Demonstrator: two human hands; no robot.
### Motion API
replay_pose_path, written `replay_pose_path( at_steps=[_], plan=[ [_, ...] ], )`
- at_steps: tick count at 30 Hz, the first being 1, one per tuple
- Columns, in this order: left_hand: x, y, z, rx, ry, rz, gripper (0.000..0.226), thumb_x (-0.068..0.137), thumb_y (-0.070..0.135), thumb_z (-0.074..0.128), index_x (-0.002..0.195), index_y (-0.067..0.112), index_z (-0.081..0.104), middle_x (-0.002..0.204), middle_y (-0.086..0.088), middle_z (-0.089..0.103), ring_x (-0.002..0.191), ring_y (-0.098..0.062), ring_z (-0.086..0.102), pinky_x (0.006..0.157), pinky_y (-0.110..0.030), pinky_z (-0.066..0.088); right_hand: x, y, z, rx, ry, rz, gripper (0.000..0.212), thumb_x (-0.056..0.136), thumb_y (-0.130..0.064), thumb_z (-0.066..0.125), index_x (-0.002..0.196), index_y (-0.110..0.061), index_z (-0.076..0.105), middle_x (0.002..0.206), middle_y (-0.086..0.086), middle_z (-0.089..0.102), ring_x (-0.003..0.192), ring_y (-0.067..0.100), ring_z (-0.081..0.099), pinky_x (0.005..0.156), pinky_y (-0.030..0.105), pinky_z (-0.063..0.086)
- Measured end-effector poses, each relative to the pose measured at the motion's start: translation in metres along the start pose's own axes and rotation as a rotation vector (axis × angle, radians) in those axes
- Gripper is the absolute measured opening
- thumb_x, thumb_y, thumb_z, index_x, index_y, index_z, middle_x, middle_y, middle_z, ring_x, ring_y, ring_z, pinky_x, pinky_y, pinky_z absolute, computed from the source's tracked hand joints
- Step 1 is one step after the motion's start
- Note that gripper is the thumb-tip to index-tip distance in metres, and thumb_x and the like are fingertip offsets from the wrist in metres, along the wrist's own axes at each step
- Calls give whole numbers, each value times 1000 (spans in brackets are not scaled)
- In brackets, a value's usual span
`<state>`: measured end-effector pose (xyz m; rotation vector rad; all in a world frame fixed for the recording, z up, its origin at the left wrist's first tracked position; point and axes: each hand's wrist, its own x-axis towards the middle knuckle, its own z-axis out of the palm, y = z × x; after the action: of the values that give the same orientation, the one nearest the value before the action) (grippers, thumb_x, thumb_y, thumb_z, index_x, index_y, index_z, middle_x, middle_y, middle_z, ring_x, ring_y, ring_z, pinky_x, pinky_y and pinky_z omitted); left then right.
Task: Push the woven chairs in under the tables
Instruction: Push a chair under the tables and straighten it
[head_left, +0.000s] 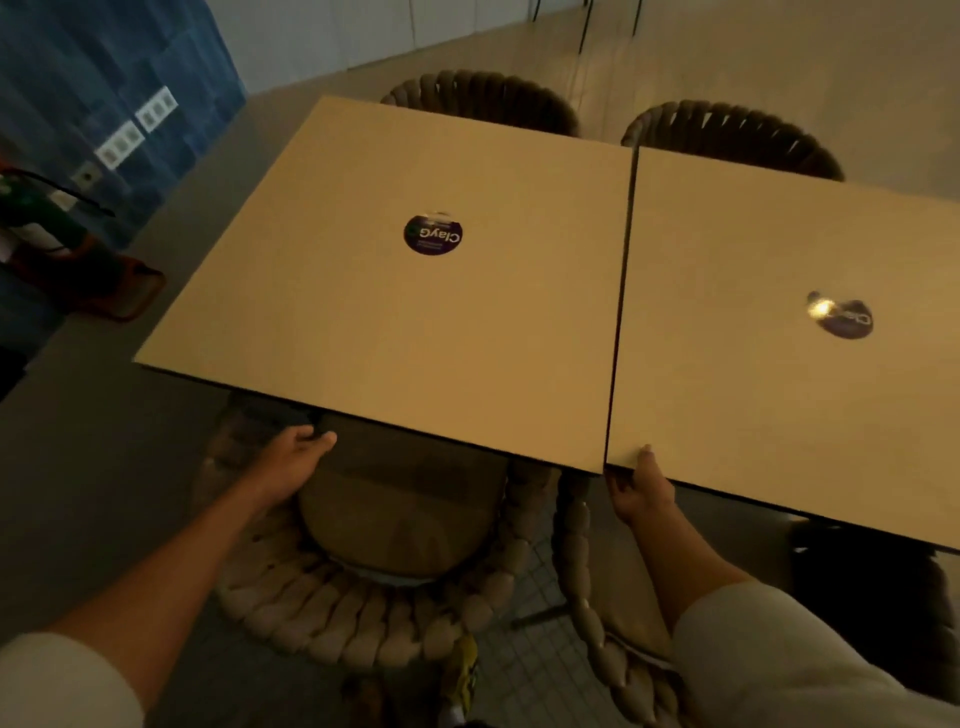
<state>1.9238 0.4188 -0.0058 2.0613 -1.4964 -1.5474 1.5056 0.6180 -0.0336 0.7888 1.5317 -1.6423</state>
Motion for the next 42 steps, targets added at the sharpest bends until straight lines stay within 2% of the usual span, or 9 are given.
replay_pose_path(
  at_steps=[5,12,15,18,24,27,34,39,42],
  plan=[
    [25,-3,24,-104,-47,-67,73,97,41,66,154,13,31,136,-12,60,114,-26,62,88,-44,52,1,7,2,88,28,-33,70,100,-26,66,154,-6,26,150,23,43,123,37,57,105,52,51],
    [25,19,47,-207,-103,-73,82,101,34,62,162,14,12,154,-16,45,133,-33,54,103,-48,51,-6,12,-8,120,63,-36,64,101,-18,64,152,-4,27,148,25,45,120,37,60,103,54,52],
    [25,27,58,-267,-135,-60,85,101,32,61,163,12,6,160,-17,37,138,-32,50,101,-44,50,-3,14,-15,104,63,-24,63,98,-20,67,149,-3,34,140,23,53,93,29,64,75,45,60],
    [24,34,63,-291,-148,-46,88,101,34,61,163,10,3,161,-17,34,137,-32,50,97,-42,51,3,17,-19,82,33,-4,64,95,-24,72,147,-5,40,136,22,55,96,33,65,53,40,61],
    [29,28,48,-294,-184,-56,87,98,41,63,162,9,13,154,-14,45,128,-27,58,84,-36,58,2,16,-7,84,-11,38,55,97,-18,69,144,-11,42,134,24,54,115,41,62,85,52,59],
    [33,27,43,-371,-169,-70,86,100,37,63,162,11,9,151,-15,49,128,-28,58,93,-44,58,5,18,-5,81,-17,24,58,97,-19,69,147,-11,40,140,24,52,119,42,60,92,56,57],
    [29,23,54,-425,-147,-99,88,100,33,64,163,14,5,151,-14,50,127,-27,59,93,-43,57,11,18,-7,62,-45,19,61,97,-20,67,149,-13,36,137,21,50,119,39,59,97,55,56],
    [25,22,43,-408,-168,-85,69,103,34,59,159,11,26,148,-12,54,127,-26,59,97,-42,55,5,34,-12,41,-95,-9,68,93,-27,73,148,-7,38,138,21,55,113,36,66,82,49,62],
    [19,11,21,-367,-163,-82,53,106,31,53,152,8,40,147,-12,55,132,-28,56,101,-44,52,-19,65,-5,-182,-162,-69,54,97,-32,69,134,3,50,119,17,66,106,30,69,96,47,58]
  ],
)
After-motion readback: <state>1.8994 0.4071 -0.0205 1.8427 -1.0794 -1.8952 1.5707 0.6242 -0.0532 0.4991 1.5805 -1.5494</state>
